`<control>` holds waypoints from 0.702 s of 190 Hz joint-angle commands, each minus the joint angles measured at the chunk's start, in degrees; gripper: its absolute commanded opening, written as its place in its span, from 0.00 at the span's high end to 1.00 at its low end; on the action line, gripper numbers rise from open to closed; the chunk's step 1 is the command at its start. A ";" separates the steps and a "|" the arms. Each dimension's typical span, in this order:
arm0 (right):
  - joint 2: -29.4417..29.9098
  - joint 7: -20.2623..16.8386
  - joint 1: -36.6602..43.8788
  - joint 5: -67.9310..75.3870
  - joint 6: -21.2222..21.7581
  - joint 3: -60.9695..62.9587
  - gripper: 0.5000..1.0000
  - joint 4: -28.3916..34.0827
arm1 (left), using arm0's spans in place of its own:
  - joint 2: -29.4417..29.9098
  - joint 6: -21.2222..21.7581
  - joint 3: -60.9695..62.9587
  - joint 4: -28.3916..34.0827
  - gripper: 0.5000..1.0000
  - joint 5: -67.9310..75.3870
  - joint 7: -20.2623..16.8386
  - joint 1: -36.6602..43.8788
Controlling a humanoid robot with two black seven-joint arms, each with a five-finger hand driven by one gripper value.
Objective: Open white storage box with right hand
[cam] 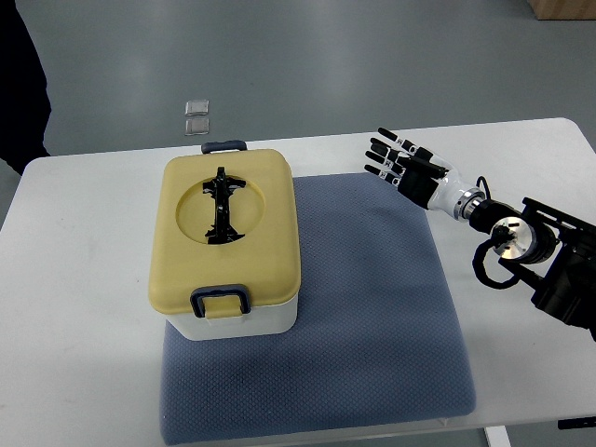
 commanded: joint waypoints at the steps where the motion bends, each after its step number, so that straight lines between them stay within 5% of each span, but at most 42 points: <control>1: 0.00 -0.08 0.06 -0.15 -0.21 -0.03 0.13 0.00 | 0.00 0.51 -0.01 0.00 0.00 0.00 0.00 0.08; 133: -0.97 0.01 1.99 -7.53 -0.56 -0.12 0.13 0.00 | 0.00 0.16 0.08 0.17 0.00 0.09 -0.09 -1.41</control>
